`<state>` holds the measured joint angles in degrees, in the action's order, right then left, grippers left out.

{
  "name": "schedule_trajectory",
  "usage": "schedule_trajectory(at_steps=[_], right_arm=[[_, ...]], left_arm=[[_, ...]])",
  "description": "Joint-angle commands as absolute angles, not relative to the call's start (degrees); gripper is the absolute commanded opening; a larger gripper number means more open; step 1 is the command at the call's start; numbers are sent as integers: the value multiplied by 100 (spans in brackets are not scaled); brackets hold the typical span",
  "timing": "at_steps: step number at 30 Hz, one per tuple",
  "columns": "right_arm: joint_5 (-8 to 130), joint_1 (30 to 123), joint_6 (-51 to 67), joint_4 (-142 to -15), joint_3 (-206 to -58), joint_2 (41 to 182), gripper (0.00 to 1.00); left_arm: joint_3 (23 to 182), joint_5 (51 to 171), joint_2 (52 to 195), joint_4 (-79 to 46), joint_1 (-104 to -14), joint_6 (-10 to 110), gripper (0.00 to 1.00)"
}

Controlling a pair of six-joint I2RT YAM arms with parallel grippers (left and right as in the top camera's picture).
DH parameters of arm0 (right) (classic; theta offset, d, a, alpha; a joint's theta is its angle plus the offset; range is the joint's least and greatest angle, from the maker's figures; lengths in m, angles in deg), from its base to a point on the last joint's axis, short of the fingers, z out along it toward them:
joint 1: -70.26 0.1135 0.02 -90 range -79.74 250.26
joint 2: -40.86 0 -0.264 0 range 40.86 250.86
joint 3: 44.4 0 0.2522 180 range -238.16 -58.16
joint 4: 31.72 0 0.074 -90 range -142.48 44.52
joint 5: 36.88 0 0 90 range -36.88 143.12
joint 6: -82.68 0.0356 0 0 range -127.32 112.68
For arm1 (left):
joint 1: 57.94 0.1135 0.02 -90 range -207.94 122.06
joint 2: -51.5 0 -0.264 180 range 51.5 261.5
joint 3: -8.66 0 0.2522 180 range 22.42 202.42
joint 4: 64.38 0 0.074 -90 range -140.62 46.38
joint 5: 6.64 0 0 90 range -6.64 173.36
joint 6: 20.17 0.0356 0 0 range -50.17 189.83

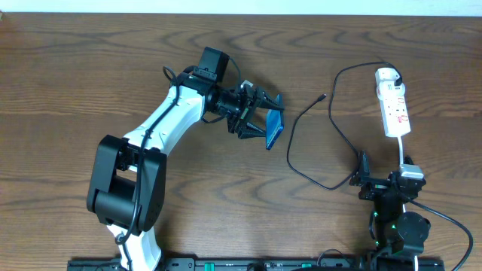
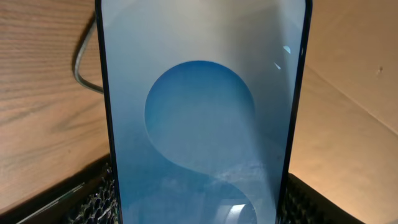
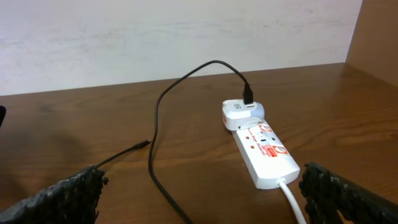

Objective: Plug charger to phone and switch on socket
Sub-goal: 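Hold the phone upright toward the center with the left gripper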

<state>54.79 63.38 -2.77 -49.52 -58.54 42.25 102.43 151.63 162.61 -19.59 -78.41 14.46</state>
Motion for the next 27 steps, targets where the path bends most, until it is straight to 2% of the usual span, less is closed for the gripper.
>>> schedule_trajectory(at_steps=[1, 27], right_arm=[[5477, 6389, -224, -4976, -5848, 4227, 99], [5477, 6389, -224, -4976, -5848, 4227, 99]], left_arm=[[10249, 15629, 16154, -1970, -7847, 1619, 58], [10249, 15955, 16154, -1990, -7847, 1883, 58]])
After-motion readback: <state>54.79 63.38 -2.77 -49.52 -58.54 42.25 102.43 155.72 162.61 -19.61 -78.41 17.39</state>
